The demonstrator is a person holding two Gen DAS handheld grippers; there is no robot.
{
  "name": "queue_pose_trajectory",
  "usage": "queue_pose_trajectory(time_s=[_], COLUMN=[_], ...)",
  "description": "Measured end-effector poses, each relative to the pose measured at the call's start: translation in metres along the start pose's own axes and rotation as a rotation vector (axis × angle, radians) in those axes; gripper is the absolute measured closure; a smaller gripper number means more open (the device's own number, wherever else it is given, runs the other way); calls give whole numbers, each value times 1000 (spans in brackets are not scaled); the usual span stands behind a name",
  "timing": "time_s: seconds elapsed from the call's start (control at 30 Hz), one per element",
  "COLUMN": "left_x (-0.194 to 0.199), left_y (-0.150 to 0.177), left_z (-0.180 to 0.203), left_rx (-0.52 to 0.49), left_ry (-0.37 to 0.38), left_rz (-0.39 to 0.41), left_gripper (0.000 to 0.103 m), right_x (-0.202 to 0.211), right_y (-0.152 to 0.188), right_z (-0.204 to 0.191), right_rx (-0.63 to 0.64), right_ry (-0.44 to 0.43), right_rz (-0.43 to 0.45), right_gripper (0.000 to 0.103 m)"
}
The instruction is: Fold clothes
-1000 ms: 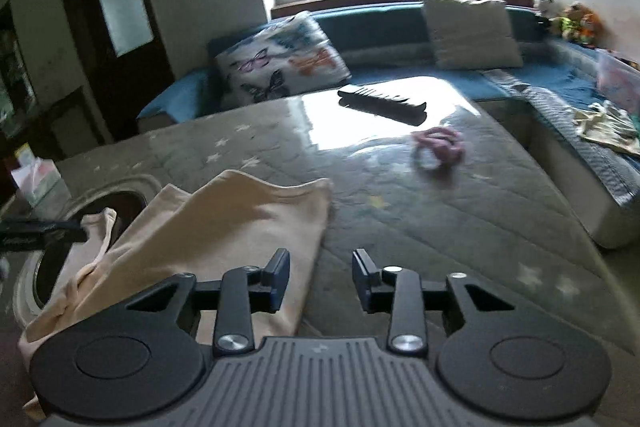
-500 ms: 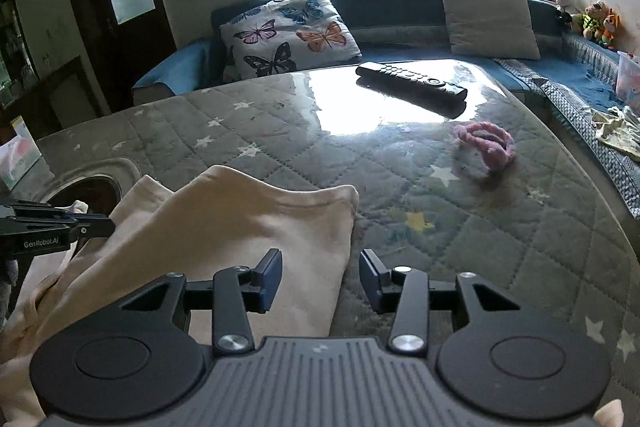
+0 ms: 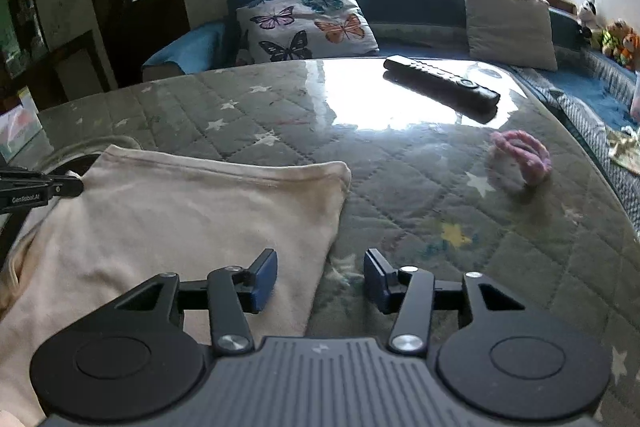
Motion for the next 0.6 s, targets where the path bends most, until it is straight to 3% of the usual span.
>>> queue_pose_trajectory(time_s=[0.17,0.23,0.3,0.37,0.5,0.6], left_x=[12,22,35,49,67,75], left_y=[1,2,3,6,17,31], left_z=[-6,-9,-14,-23,-44,-56], left_rx=[20,28,41,56,84,99], left_ry=[7,4,-4,-19,-65,-86], left_rz=[0,10,24,42,47,35], left_gripper=[96,84,60,53,49,49], right_x=[2,9,16,22,31,39], right_y=[-3,1,5,11,29,44], right_z=[-14,-26,-40,-54,-89,-115], right_rx=[43,69,97,126,189,252], right_ry=[-18,-45,-77,-111,-182,-229], right_rz=[15,16,16,11,-13,-17], right_gripper=[49,47,47,46,45,29])
Point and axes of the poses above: each gripper's, at about its wrist camera, not at the fingertips, and x roughly against the way its jaws point, z to its right, y to its underside, the point moved 8 cm from there along -x, roughly the way its jaws point, and after that the axes turned 7 degrees about y, right-handed, at the moved point
